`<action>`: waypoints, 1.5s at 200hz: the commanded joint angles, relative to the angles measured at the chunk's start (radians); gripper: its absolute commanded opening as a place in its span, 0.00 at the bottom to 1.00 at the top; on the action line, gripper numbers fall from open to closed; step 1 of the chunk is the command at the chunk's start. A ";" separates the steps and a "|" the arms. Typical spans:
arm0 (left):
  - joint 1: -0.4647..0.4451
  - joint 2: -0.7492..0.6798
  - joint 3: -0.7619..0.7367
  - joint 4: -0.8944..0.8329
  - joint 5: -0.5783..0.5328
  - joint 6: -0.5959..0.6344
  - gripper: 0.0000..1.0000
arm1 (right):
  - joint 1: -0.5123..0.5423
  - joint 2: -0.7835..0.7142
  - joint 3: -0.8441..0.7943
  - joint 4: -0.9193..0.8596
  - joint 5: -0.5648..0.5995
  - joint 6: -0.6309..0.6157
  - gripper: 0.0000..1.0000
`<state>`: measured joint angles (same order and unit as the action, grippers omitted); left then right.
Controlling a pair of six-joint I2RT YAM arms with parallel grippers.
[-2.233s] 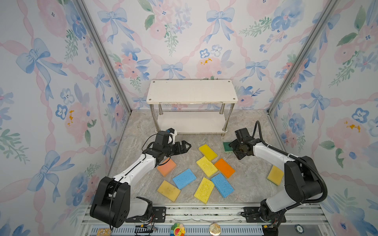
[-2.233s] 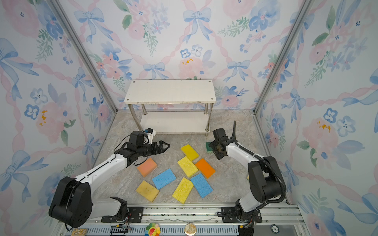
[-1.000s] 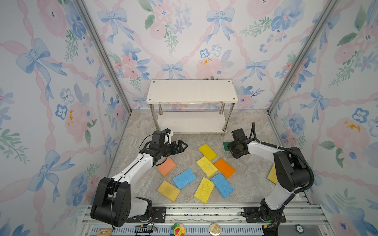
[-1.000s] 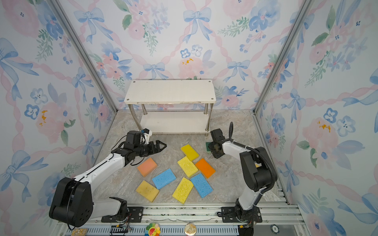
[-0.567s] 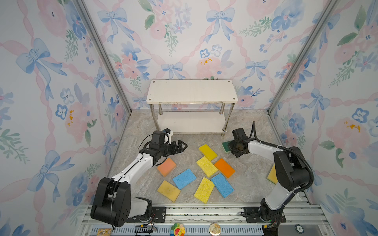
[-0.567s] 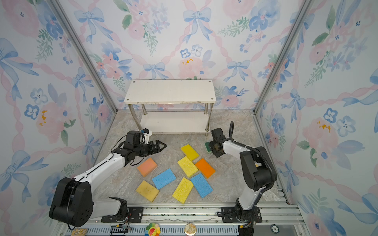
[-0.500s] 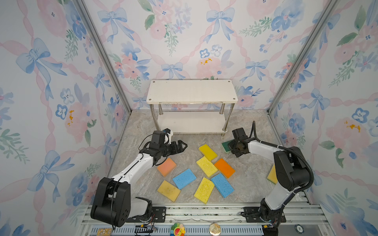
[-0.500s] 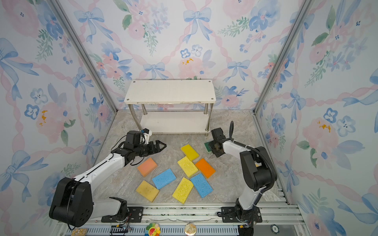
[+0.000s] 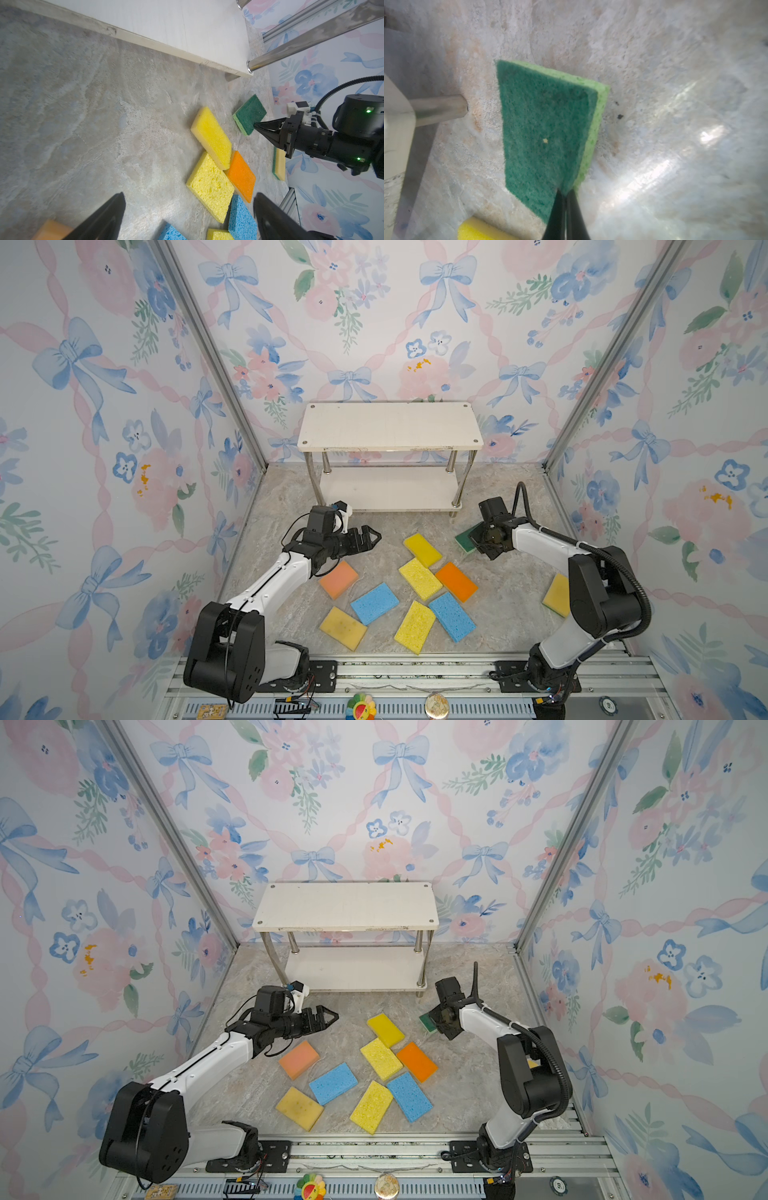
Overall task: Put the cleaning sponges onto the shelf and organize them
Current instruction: 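Lift the green sponge with the right gripper toward the left gripper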
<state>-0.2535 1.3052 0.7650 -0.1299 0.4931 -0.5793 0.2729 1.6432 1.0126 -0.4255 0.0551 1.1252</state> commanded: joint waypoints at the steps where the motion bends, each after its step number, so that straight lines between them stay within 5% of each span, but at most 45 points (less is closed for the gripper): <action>1: 0.009 -0.022 0.009 -0.022 0.037 0.032 0.98 | -0.026 -0.071 0.027 -0.115 -0.032 -0.140 0.00; 60: 0.006 0.024 0.054 -0.022 0.124 0.046 0.98 | -0.062 -0.212 0.028 -0.219 -0.220 -0.456 0.00; 103: -0.050 0.089 0.144 -0.018 0.233 0.047 0.98 | 0.073 -0.234 0.141 -0.302 -0.318 -0.652 0.00; 206: -0.113 0.144 0.194 0.139 0.399 -0.125 0.89 | 0.355 -0.143 0.345 -0.211 -0.415 -0.628 0.00; 255: -0.126 0.125 0.156 0.269 0.420 -0.238 0.72 | 0.387 -0.102 0.377 -0.186 -0.438 -0.615 0.00; 300: -0.127 0.109 0.069 0.464 0.439 -0.386 0.41 | 0.399 -0.093 0.390 -0.179 -0.446 -0.611 0.00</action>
<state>-0.3740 1.4349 0.8799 0.1925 0.9001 -0.8608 0.6575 1.5425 1.3613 -0.6189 -0.3717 0.5121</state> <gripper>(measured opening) 0.483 0.046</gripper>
